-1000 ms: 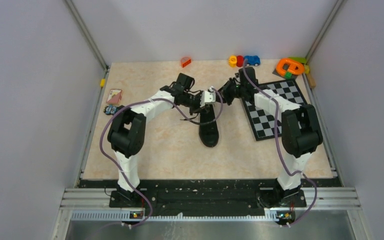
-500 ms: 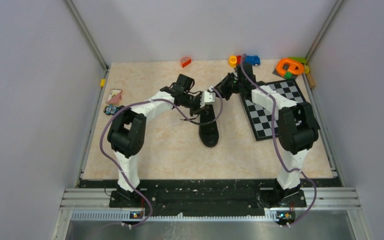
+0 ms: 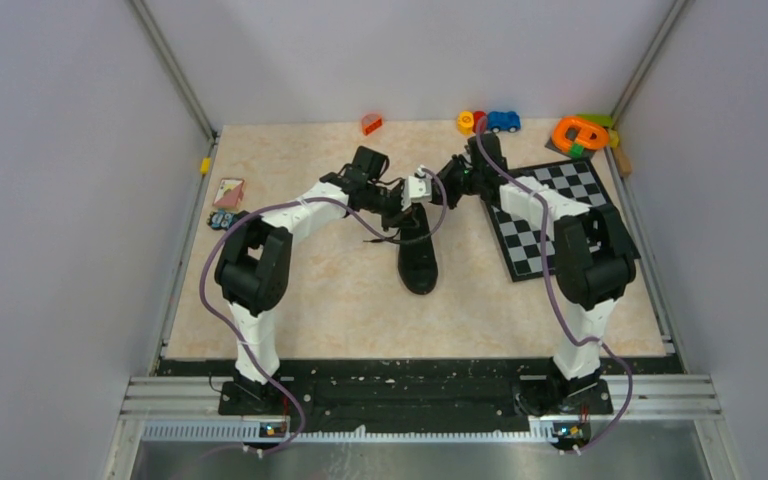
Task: Tie the shoes
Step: Wrap the shoelace around the shoelace.
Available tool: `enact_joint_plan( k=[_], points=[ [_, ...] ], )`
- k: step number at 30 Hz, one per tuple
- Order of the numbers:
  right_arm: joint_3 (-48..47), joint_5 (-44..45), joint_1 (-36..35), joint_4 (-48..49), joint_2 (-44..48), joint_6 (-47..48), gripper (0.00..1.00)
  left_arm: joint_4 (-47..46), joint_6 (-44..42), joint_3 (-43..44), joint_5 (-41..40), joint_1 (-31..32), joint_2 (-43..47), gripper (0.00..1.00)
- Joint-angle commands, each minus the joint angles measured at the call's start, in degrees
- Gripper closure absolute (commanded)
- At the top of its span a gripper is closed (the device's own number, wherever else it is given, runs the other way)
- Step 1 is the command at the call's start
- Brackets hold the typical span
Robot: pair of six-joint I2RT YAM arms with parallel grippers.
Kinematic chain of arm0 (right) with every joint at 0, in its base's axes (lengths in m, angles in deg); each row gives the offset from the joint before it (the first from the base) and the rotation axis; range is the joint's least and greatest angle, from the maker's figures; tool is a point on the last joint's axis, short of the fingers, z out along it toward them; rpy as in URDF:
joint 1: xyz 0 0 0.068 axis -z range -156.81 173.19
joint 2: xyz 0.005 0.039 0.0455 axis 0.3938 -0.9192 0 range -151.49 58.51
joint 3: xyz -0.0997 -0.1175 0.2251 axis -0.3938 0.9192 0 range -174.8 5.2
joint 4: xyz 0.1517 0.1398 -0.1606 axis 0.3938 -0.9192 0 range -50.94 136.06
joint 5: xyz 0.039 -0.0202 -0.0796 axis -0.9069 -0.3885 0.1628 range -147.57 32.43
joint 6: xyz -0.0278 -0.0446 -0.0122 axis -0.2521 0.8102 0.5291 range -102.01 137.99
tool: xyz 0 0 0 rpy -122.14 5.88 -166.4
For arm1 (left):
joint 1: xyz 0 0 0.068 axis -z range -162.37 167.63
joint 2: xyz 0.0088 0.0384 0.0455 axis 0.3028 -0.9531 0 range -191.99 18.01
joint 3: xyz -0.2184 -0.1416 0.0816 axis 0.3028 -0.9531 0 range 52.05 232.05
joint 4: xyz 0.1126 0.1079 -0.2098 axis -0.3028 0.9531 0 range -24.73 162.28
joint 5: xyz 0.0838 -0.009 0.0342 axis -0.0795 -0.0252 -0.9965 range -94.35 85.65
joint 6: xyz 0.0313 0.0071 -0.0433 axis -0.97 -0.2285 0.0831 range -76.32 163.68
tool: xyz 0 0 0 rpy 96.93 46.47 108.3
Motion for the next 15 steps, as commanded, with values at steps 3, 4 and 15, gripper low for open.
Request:
enact_joint_plan(
  k=[3, 4, 15],
  points=[
    [1.58, -1.55, -0.7, 1.71, 2.92, -2.18, 0.89, -4.63, 3.29, 0.79, 2.24, -0.8, 1.19, 1.0],
    [1.42, -1.54, -0.72, 1.34, 2.73, -2.11, 0.86, -4.51, 3.34, 0.92, 2.42, -0.83, 1.01, 1.0],
    [-7.14, 0.54, -0.87, -0.54, -2.77, -2.03, 1.0, -3.81, 3.2, 0.84, 4.56, -1.25, 0.41, 1.0]
  ],
)
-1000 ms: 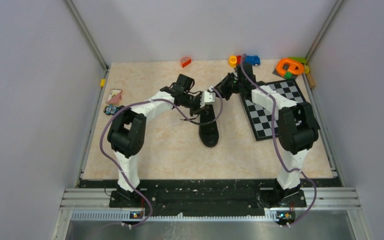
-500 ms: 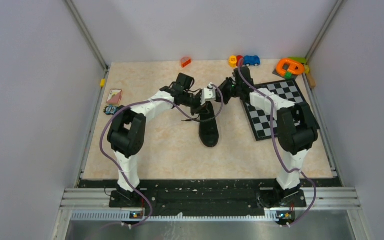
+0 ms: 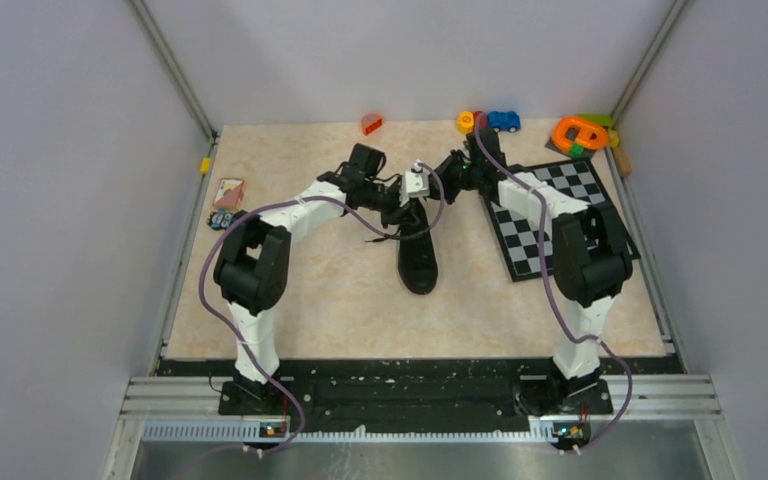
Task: Tie the shoes
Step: Wrap the shoelace around the shoelace.
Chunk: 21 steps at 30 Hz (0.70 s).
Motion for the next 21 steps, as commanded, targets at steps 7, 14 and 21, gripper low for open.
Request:
enact_joint_plan(
  k=[7, 14, 21],
  points=[
    [-12.53, 1.09, -1.31, -1.49, -6.32, -1.13, 0.91, -1.6, 1.91, 1.45, 4.92, -1.5, -0.96, 1.0],
    [-13.35, 2.29, -1.39, -4.97, -7.28, 0.82, 0.88, 3.47, 1.99, 4.64, 5.77, -3.0, -3.67, 1.0],
    [-17.7, 2.89, -1.03, -9.39, -9.46, 4.31, 0.61, 9.28, 0.6, 7.81, 6.85, -4.07, -5.83, 1.0]
  ],
)
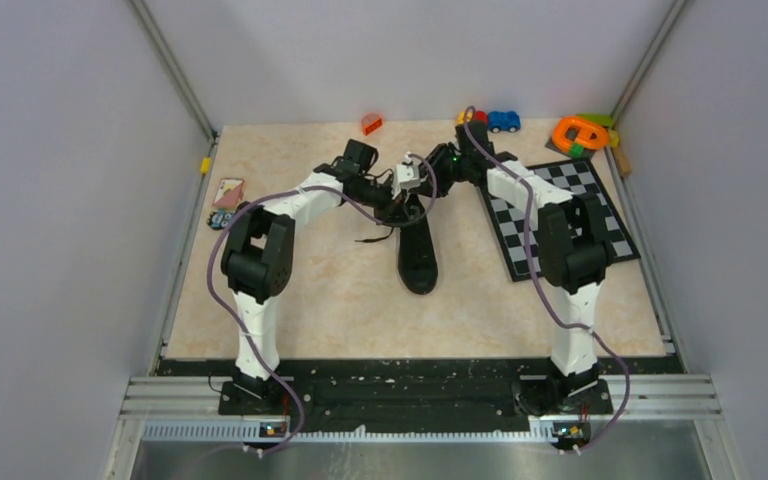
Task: Tie the shoes
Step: Wrap the shoelace around the shoelace.
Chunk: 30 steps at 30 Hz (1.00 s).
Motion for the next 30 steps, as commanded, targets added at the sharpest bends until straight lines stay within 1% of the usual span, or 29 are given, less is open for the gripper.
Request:
enact_joint_plan(
  k=[1, 4, 6, 7, 9, 10, 14, 17, 21, 26, 30],
  points=[
    [-6.34, 0.76, -0.08, -4.22, -1.35, 3.1, 0.61, 3.63, -1.26, 3.09, 3.03, -0.71, -0.63, 1.0],
    [-7.93, -0.02, 1.0, -6.05, -0.75, 7.2, 0.61, 3.55, -1.05, 2.76, 3.96, -1.12, -0.15, 1.0],
    [-8.5, -2.39, 1.85, -7.53, -0.07, 12.34, 0.59, 4.01, -0.91, 2.52, 4.51, -1.47, 0.27, 1.0],
    [-8.32, -4.59, 2.27, -7.93, 0.27, 15.38, 0.57, 4.26, -0.84, 2.22, 4.86, -1.66, 0.49, 1.0],
    [-7.1, -8.9, 3.01, -8.62, 1.13, 20.92, 0.49, 4.91, -0.74, 1.76, 5.34, -2.1, 0.78, 1.0],
    [-5.88, -10.73, 3.13, -7.89, 1.83, 23.03, 0.48, 5.49, -0.81, 1.66, 5.39, -2.26, 0.75, 1.0],
    [-4.06, -12.35, 3.19, -10.1, 3.26, 30.95, 0.51, 7.12, -0.16, 0.87, 4.84, -2.87, 1.12, 1.0],
    [-4.74, -13.65, 3.1, -12.89, 2.37, 35.34, 0.57, 5.74, 2.52, -0.86, 5.46, -3.65, 2.05, 1.0],
    [-9.55, -14.3, 2.43, -19.24, -0.26, 41.67, 0.61, 3.05, 4.98, -3.73, 5.6, -4.37, 3.66, 1.0],
    [-16.43, -12.44, 0.63, -27.57, -3.58, 47.77, 0.6, 3.78, 5.87, -4.12, 5.22, -4.91, 3.85, 1.0],
    [-17.98, -10.4, -0.63, -28.71, -4.53, 48.79, 0.6, 2.09, 7.07, -4.87, 5.53, -5.13, 3.94, 1.0]
  ],
)
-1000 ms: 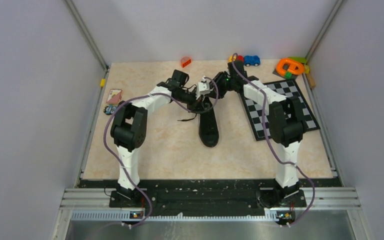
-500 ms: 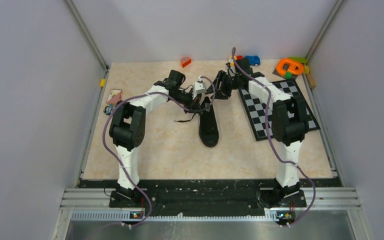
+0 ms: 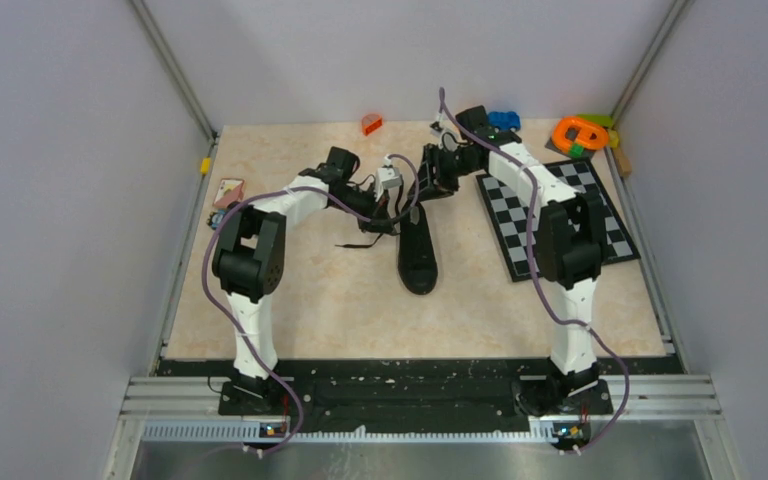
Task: Tie the shoes
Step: Wrap the shoelace around the shoelace.
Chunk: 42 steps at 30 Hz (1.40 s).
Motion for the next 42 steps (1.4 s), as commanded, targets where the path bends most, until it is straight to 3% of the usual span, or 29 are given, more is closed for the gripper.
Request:
enact_joint_plan(
  k=[1, 23, 35, 42],
  points=[
    [-3.85, 2.11, -2.1, -4.29, -1.47, 4.55, 0.6, -2.75, 2.01, -0.93, 2.3, -0.34, 3.45, 1.0],
    [-16.0, 19.84, -8.52, -17.97, -8.69, 12.8, 0.61, -6.25, 3.98, -2.19, 3.24, -0.78, 3.47, 1.0],
    [-20.31, 23.29, -11.15, -20.8, -11.47, 14.88, 0.62, -6.18, 4.4, -2.55, 3.1, -1.31, 3.24, 1.0],
    [-23.78, 29.93, -12.68, -22.08, -12.34, 15.17, 0.67, -6.48, 4.96, -3.27, 3.17, -1.4, 3.03, 1.0]
  ],
)
